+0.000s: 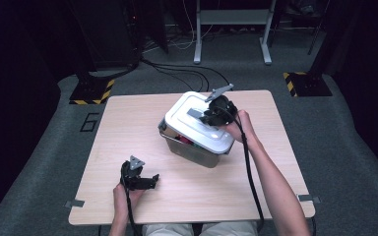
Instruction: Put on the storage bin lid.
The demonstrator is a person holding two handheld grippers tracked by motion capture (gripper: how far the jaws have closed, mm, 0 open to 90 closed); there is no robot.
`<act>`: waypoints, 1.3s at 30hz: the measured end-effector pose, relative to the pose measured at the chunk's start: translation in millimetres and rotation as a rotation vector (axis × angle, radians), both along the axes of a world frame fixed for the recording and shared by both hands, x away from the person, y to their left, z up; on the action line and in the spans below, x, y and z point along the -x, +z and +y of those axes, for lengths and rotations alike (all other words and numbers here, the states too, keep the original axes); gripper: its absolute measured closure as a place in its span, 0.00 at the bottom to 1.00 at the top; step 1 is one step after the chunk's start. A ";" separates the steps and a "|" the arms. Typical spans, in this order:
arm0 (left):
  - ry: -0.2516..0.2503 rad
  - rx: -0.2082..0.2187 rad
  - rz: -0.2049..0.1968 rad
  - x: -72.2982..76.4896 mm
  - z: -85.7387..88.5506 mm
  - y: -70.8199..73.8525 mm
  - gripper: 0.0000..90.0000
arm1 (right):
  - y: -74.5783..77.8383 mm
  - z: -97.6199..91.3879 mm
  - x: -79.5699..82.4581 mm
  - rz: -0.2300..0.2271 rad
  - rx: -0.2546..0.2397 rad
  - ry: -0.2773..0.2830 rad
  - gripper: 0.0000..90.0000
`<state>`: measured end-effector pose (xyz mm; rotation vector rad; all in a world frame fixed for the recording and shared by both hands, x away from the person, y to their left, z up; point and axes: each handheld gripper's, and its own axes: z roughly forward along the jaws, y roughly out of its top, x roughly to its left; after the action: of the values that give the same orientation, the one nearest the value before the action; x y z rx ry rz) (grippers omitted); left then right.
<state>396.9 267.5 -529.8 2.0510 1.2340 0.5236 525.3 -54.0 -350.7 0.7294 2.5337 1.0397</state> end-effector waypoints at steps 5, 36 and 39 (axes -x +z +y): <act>0.000 -0.001 -0.003 -0.2 0.1 0.0 0.07 | -11.9 20.2 -11.5 0.027 0.028 0.043 0.74; 0.000 -0.001 -0.003 -0.2 0.1 -0.1 0.07 | -25.5 3.3 -8.2 0.051 -0.033 0.014 0.29; 0.001 -0.001 -0.003 -0.2 0.1 -0.1 0.07 | -23.2 -12.4 -5.2 0.026 -0.049 -0.018 0.16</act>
<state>397.2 267.5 -529.9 2.0500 1.2329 0.5272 530.5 -66.5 -373.9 0.7824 2.5266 1.0974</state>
